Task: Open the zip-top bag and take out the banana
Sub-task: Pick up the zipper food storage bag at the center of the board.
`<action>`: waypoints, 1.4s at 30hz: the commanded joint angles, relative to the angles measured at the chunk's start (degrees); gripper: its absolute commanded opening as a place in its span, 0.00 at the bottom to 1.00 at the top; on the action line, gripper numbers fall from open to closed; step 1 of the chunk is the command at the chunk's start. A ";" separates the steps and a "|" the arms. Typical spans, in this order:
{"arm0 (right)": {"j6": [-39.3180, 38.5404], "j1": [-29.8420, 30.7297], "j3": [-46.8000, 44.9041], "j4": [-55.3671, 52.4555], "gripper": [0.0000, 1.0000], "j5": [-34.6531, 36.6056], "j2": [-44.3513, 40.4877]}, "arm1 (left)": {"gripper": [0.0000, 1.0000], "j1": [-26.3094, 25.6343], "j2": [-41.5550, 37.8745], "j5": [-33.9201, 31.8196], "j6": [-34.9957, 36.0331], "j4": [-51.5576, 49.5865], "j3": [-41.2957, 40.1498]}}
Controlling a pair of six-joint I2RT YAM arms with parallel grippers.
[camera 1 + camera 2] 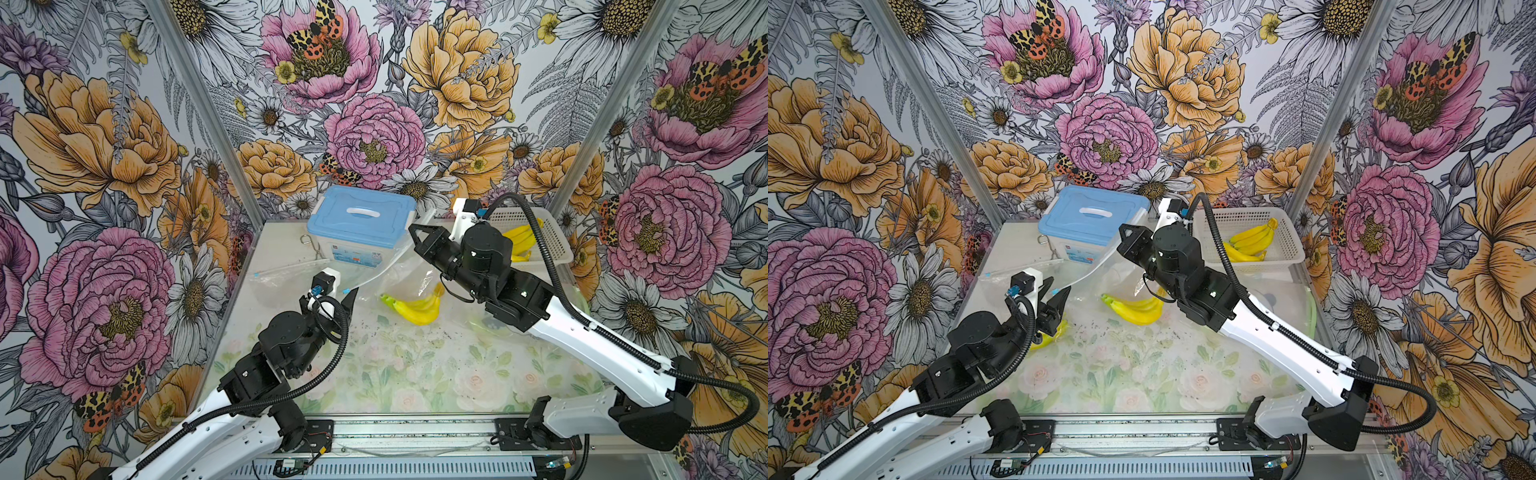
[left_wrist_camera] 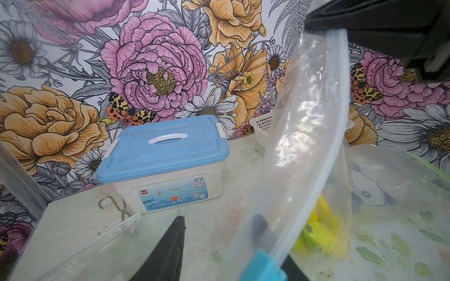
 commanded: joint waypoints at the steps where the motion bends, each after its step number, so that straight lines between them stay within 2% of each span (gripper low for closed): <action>1: 0.48 0.16 -0.13 0.77 0.00 -0.37 -1.20 | 0.32 2.47 0.67 11.15 -2.22 0.02 -0.40; 2: 0.58 0.18 -0.39 0.76 0.00 -0.25 -1.40 | 0.24 3.13 0.61 12.13 -2.72 -0.37 -0.40; 3: 0.54 0.15 -0.63 0.81 0.00 -0.04 -1.63 | 0.11 3.99 0.41 13.26 -3.16 -0.72 -0.48; 4: 0.55 0.15 -0.79 0.75 0.00 -0.03 -1.71 | 0.03 4.72 0.27 13.73 -3.50 -1.08 -0.42; 10: 0.57 -1.38 -2.79 0.92 0.00 -3.68 -2.05 | 0.00 7.79 1.31 17.33 -2.90 -2.54 1.54; 11: 0.06 -2.23 -3.50 0.89 0.03 -5.09 -2.39 | 0.00 8.06 2.15 17.84 -2.42 -3.65 2.57; 13: -2.73 -5.40 -6.83 0.79 0.29 -10.81 -4.14 | 0.00 8.54 5.14 19.90 -0.97 -6.73 5.14; 15: -5.42 -9.81 -11.00 0.76 0.46 -16.18 -6.74 | 0.00 8.72 8.37 22.26 0.72 -10.04 7.56; 18: -16.33 -15.71 -16.81 -0.20 0.58 -24.36 -11.68 | 0.00 8.89 12.30 25.50 2.79 -12.72 9.91; 20: -28.68 -19.47 -19.41 -1.88 0.59 -30.58 -14.70 | 0.00 9.15 14.34 26.61 3.97 -13.48 10.63; 22: -46.99 -22.07 -22.09 -2.86 0.58 -39.14 -18.50 | 0.00 9.47 15.99 27.15 5.09 -14.30 11.81; 24: -61.09 -22.26 -25.24 -3.24 0.65 -42.10 -22.42 | 0.00 9.64 17.09 28.07 5.99 -15.00 13.25; 26: -68.91 -22.46 -25.96 -3.31 0.73 -45.40 -23.51 | 0.00 9.67 18.49 29.48 6.99 -16.43 15.49; 29: -73.33 -23.29 -23.71 -3.64 0.72 -55.41 -19.89 | 0.00 9.69 20.43 31.68 8.37 -19.83 18.77; 32: -74.86 -22.23 -20.28 -3.60 0.63 -61.90 -14.73 | 0.00 9.68 20.93 33.54 9.12 -21.84 20.20; 33: -75.66 -21.56 -19.54 -3.56 0.56 -61.84 -13.68 | 0.00 9.73 20.83 34.13 9.29 -22.27 20.42; 35: -77.77 -20.88 -18.27 -3.54 0.30 -61.66 -11.53 | 0.00 9.68 20.50 35.08 9.24 -22.98 20.57; 36: -78.87 -20.58 -17.48 -3.51 0.24 -61.83 -10.53 | 0.00 9.69 20.32 35.62 9.13 -23.31 20.53; 42: -80.76 -19.13 -12.68 -3.56 0.29 -64.52 -4.75 | 0.00 9.56 20.35 36.76 9.21 -25.12 20.53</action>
